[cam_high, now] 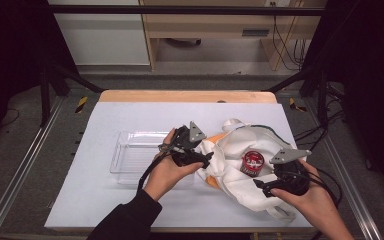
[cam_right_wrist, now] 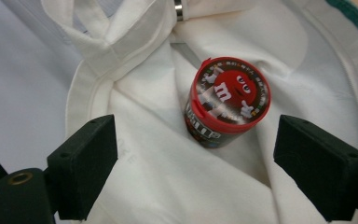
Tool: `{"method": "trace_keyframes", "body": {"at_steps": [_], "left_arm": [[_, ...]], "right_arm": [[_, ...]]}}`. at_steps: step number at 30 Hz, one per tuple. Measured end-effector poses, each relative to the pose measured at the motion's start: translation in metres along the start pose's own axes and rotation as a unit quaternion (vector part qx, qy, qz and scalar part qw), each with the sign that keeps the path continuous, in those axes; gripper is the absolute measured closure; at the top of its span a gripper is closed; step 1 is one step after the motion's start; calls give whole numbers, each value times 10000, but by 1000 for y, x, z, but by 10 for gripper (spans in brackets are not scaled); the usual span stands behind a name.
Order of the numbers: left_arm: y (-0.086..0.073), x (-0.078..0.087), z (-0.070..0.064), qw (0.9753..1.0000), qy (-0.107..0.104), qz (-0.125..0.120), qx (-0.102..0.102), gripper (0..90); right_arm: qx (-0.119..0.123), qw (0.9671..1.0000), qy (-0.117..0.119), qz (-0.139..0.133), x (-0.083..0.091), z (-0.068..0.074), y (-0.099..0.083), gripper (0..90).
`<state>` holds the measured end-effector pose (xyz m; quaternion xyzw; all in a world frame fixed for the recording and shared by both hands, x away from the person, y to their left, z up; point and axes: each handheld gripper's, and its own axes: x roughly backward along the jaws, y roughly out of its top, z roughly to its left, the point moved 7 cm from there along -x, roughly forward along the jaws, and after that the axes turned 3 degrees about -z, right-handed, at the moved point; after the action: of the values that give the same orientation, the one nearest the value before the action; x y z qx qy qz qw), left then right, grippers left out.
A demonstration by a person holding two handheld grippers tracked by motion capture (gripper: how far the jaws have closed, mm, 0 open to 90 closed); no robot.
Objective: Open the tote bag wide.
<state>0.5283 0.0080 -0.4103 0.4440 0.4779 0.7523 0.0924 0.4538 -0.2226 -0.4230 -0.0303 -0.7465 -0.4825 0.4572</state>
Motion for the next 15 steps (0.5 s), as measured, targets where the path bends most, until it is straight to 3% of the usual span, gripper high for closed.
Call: {"method": "trace_keyframes", "body": {"at_steps": [10, 15], "left_arm": [[-15, 27, 18, 9997, -54, -177, 161, 109], [-30, 45, 30, 9992, 39, -323, 247, 107]], "right_arm": [[-28, 10000, -72, 51, -4, -12, 11, 102], [187, 9996, -54, 227, -4, -14, 21, 97]]}}
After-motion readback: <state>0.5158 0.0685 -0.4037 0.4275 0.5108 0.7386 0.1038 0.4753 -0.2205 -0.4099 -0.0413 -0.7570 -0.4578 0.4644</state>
